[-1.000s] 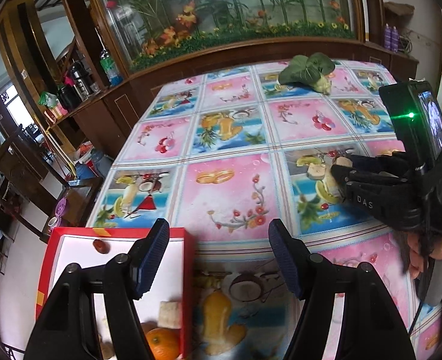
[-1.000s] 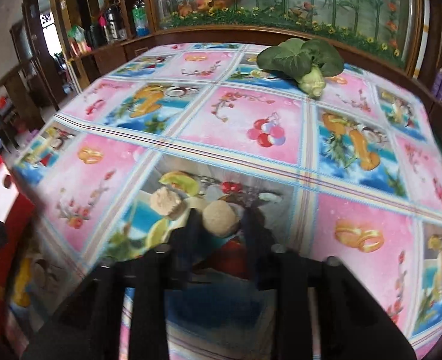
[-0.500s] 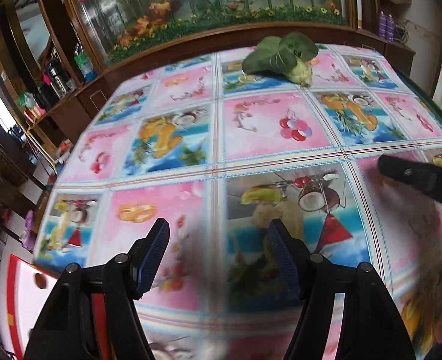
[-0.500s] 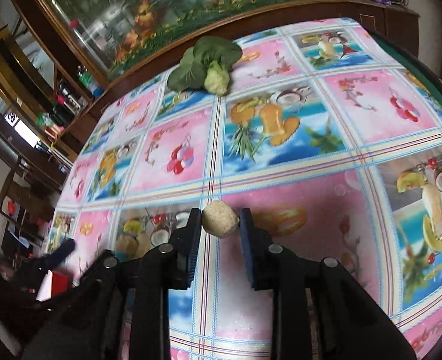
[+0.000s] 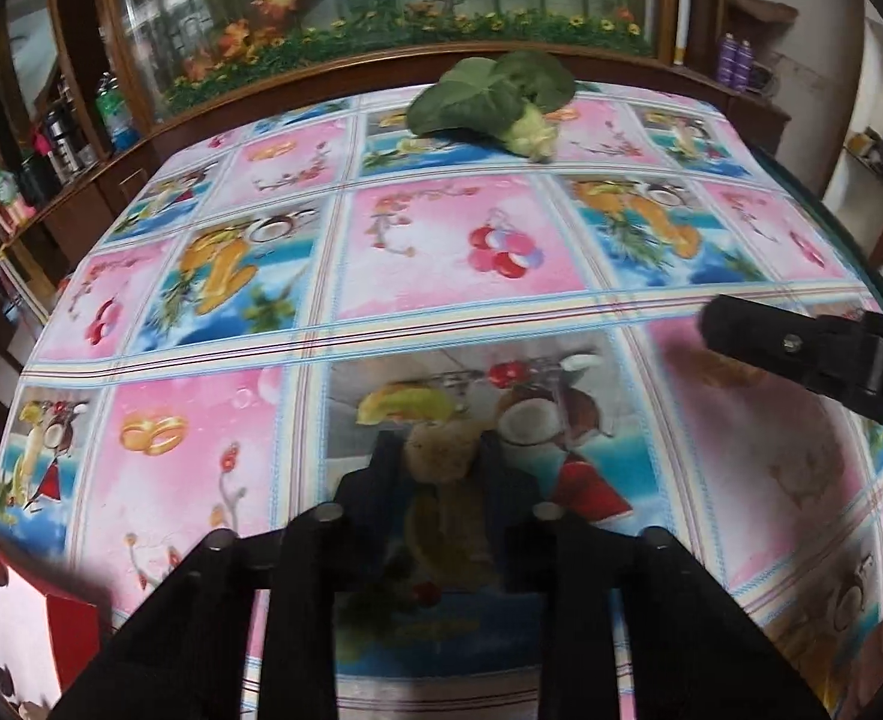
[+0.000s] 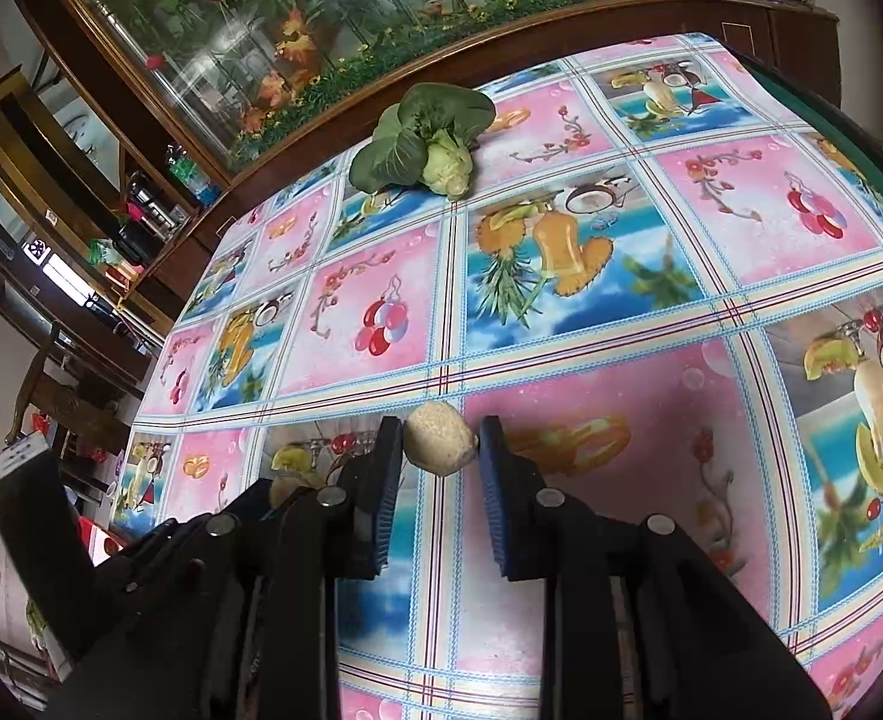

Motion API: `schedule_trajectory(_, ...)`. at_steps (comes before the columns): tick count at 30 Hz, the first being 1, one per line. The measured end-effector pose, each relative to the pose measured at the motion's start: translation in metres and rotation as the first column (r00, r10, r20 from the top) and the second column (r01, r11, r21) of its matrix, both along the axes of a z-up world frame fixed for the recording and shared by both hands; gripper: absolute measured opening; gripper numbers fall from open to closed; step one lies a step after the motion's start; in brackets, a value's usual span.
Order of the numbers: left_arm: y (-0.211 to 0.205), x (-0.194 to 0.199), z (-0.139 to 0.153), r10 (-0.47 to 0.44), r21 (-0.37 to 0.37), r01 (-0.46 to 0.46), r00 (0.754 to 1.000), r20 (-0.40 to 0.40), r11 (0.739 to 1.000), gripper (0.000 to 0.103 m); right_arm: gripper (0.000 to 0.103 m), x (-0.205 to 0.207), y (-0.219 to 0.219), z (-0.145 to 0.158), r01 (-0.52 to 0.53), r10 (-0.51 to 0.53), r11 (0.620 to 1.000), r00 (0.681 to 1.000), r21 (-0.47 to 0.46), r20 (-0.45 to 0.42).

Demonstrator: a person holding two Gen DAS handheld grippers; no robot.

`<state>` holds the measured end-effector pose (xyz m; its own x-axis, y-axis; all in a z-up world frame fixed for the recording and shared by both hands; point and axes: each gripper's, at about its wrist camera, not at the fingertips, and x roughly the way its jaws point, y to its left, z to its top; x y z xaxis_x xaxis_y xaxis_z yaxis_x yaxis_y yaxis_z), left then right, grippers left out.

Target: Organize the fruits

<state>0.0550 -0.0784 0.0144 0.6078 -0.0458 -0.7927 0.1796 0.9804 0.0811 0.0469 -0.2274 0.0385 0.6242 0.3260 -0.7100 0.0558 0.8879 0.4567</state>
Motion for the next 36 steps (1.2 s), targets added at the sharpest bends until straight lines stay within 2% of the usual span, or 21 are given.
schedule_trajectory(4,0.003,-0.007,0.003,0.009,-0.029,-0.009,1.0,-0.002,1.0,0.025,0.028,-0.001,0.005,0.001,-0.012,0.012,1.0,1.0,-0.011,0.01)
schedule_trajectory(7,0.003,-0.022,0.016,0.008,-0.031,-0.007,0.999,0.04,1.0,0.025,0.028,-0.004,0.011,0.005,-0.035,0.035,0.999,0.999,-0.013,0.035)
schedule_trajectory(10,0.008,-0.045,0.038,0.017,-0.036,-0.013,0.994,0.106,0.999,0.025,0.028,-0.008,0.016,0.01,-0.065,0.064,0.998,0.995,0.016,0.072)
schedule_trajectory(12,0.013,-0.06,0.052,0.031,-0.01,-0.03,0.987,0.158,1.0,0.025,0.028,-0.013,0.021,0.015,-0.083,0.081,0.996,0.991,0.02,0.103)
schedule_trajectory(16,0.033,-0.091,0.083,0.069,0.011,-0.075,0.965,0.254,0.997,0.025,0.028,-0.024,0.034,0.027,-0.139,0.13,0.989,0.976,0.041,0.176)
schedule_trajectory(23,0.084,-0.14,0.116,0.153,0.012,-0.171,0.912,0.379,0.985,0.025,0.028,-0.057,0.077,0.047,-0.268,0.256,0.963,0.912,-0.009,0.32)
schedule_trajectory(26,0.108,-0.159,0.122,0.192,-0.011,-0.205,0.897,0.399,0.979,0.025,0.028,-0.072,0.095,0.051,-0.329,0.303,0.944,0.883,0.014,0.359)
schedule_trajectory(31,0.144,-0.181,0.122,0.249,-0.033,-0.26,0.874,0.417,0.965,0.025,0.028,-0.101,0.135,0.049,-0.394,0.373,0.919,0.844,-0.024,0.386)
schedule_trajectory(36,0.177,-0.192,0.114,0.303,-0.064,-0.304,0.862,0.406,0.95,0.025,0.028,-0.133,0.176,0.043,-0.462,0.439,0.886,0.806,-0.04,0.398)
